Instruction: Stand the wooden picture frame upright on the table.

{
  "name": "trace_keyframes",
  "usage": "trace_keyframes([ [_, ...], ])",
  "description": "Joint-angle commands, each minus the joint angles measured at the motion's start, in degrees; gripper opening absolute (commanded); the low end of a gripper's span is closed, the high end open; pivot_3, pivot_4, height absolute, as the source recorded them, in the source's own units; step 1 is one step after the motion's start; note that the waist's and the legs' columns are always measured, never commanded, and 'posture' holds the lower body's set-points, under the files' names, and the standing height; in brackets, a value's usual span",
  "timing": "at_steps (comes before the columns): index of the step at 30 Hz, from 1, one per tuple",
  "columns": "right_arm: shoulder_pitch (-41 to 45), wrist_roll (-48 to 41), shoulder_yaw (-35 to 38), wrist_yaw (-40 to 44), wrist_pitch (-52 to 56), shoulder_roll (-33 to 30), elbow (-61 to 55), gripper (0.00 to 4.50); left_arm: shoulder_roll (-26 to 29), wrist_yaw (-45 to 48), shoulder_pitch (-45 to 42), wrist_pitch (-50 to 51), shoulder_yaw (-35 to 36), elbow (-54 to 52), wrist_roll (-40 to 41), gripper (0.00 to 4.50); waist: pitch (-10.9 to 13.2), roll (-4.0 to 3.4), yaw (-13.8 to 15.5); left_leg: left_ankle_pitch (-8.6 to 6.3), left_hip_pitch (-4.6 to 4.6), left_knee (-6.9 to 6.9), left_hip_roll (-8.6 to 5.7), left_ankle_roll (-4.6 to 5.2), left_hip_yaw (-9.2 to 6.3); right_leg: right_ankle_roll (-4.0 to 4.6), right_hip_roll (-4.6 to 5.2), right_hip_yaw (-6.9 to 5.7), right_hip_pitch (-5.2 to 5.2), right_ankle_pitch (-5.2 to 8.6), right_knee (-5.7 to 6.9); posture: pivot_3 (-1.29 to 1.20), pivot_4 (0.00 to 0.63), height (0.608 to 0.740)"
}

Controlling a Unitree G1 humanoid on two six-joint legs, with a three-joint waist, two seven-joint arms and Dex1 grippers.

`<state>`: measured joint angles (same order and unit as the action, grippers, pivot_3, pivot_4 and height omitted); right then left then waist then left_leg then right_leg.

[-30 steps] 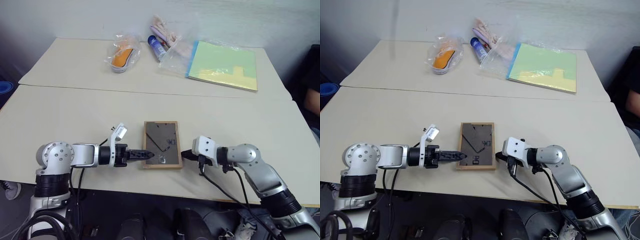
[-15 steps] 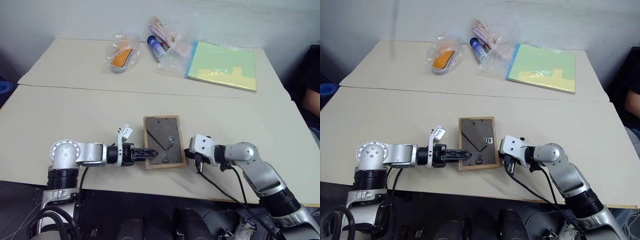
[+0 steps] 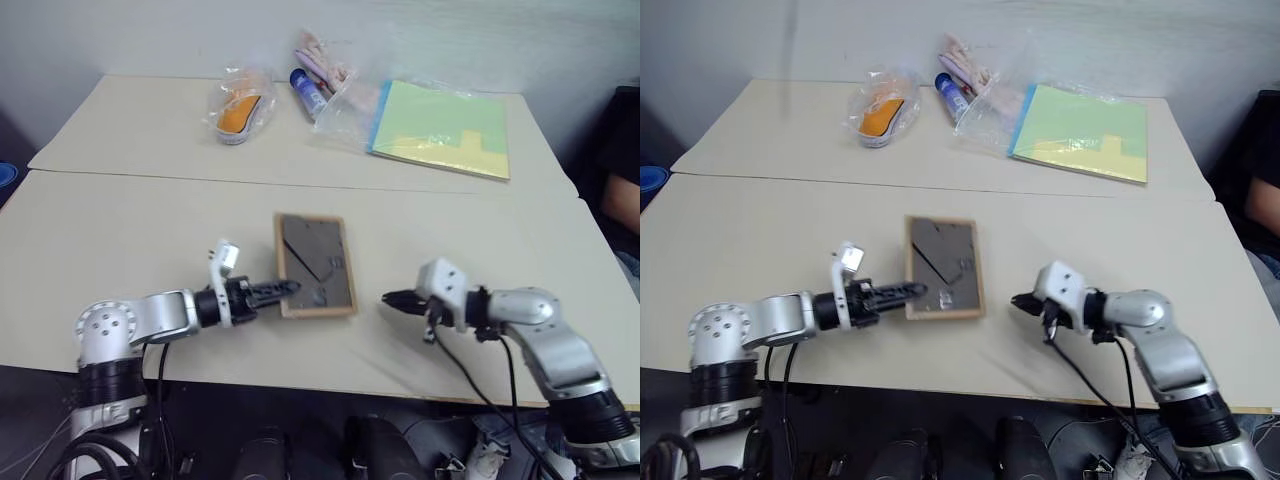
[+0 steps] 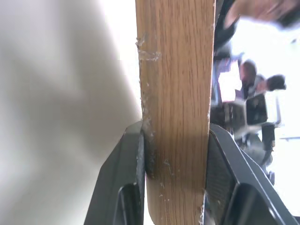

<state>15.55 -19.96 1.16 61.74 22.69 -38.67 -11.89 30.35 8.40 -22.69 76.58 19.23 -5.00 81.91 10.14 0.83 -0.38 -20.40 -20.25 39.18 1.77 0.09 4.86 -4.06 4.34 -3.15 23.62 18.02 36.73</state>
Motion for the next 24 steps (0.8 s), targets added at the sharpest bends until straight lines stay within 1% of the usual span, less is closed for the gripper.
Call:
trace_keyframes([
  [1, 4.4, -12.3, 3.0, 0.5, 8.4, 1.8, -5.0, 1.73, 3.1, 14.2, 1.8, -8.0, -4.3, -7.5, -8.6, 1.26, 0.0, -0.13, -0.1, 0.00, 0.04, -0.07, 0.00, -0.03, 0.04, 0.02, -0.02, 0.03, 0.00, 0.01, 0.00, 0.00, 0.150, 0.740],
  [4, 9.4, -15.5, 1.1, -2.3, 15.4, 3.4, -5.5, 2.71, 4.8, 20.7, 2.8, -11.9, -8.5, -9.6, -14.1, 1.26, 0.0, -0.16, -0.1, 0.00, 0.07, -0.07, 0.00, -0.02, 0.11, 0.03, -0.02, 0.13, 0.02, 0.01, 0.05, 0.00, 0.150, 0.740],
  [5, 11.0, -16.2, 0.7, -3.5, 16.9, 4.3, -5.4, 3.18, 4.9, 22.0, 2.8, -12.7, -9.5, -10.0, -15.4, 1.26, 0.1, -0.15, 0.0, 0.00, 0.04, -0.08, 0.01, -0.02, 0.09, 0.03, -0.01, 0.12, 0.04, 0.01, 0.04, 0.00, 0.150, 0.740],
  [6, 12.5, -17.5, 0.6, -4.3, 18.5, 5.2, -5.3, 3.39, 4.7, 22.1, 2.7, -12.8, -10.0, -9.8, -15.8, 1.26, 0.1, -0.14, 0.1, 0.00, 0.00, -0.08, 0.02, -0.02, 0.08, 0.03, -0.01, 0.12, 0.07, 0.01, 0.02, 0.00, 0.150, 0.740],
  [9, 15.8, -17.8, -1.6, -6.1, 20.9, 7.1, -5.1, 4.37, 4.2, 22.9, 2.6, -13.3, -11.3, -9.7, -17.7, 1.26, 0.1, -0.14, 0.1, -0.01, -0.09, -0.08, 0.01, 0.03, 0.08, 0.03, 0.06, 0.12, 0.17, 0.01, 0.02, 0.00, 0.150, 0.740],
  [13, 17.9, -14.8, -6.6, -7.3, 20.6, 8.9, -4.4, 4.37, 3.6, 24.3, 2.4, -14.3, -12.8, -10.2, -20.2, 1.26, 0.1, -0.14, 0.1, -0.03, -0.13, -0.09, 0.00, 0.09, 0.06, 0.02, 0.11, 0.10, 0.18, 0.01, 0.03, 0.00, 0.150, 0.740],
  [16, 18.3, -14.8, -8.5, -6.8, 20.0, 9.8, -5.0, 4.37, 2.9, 24.2, 1.8, -14.2, -12.7, -9.9, -20.5, 1.26, 0.1, -0.14, 0.1, -0.05, -0.15, -0.09, -0.01, 0.14, 0.06, 0.01, 0.12, 0.11, 0.18, 0.01, 0.08, 0.00, 0.150, 0.740],
  [19, 17.9, -16.4, -8.5, -5.8, 19.8, 10.7, -6.8, 4.37, 2.5, 24.1, 1.4, -14.0, -12.6, -9.4, -21.2, 1.26, 0.1, -0.14, 0.1, -0.05, -0.16, -0.09, 0.00, 0.14, 0.05, 0.01, 0.12, 0.10, 0.19, 0.00, 0.11, 0.00, 0.150, 0.740],
  [24, 14.4, -17.1, -7.1, -0.6, 15.6, 7.6, -10.1, 4.37, 1.7, 22.0, 1.0, -11.4, -10.5, -7.2, -19.6, 1.26, 0.1, -0.14, 0.2, -0.07, -0.18, -0.10, 0.01, 0.17, 0.03, 0.00, 0.12, 0.09, 0.19, 0.00, 0.11, 0.00, 0.150, 0.740],
])
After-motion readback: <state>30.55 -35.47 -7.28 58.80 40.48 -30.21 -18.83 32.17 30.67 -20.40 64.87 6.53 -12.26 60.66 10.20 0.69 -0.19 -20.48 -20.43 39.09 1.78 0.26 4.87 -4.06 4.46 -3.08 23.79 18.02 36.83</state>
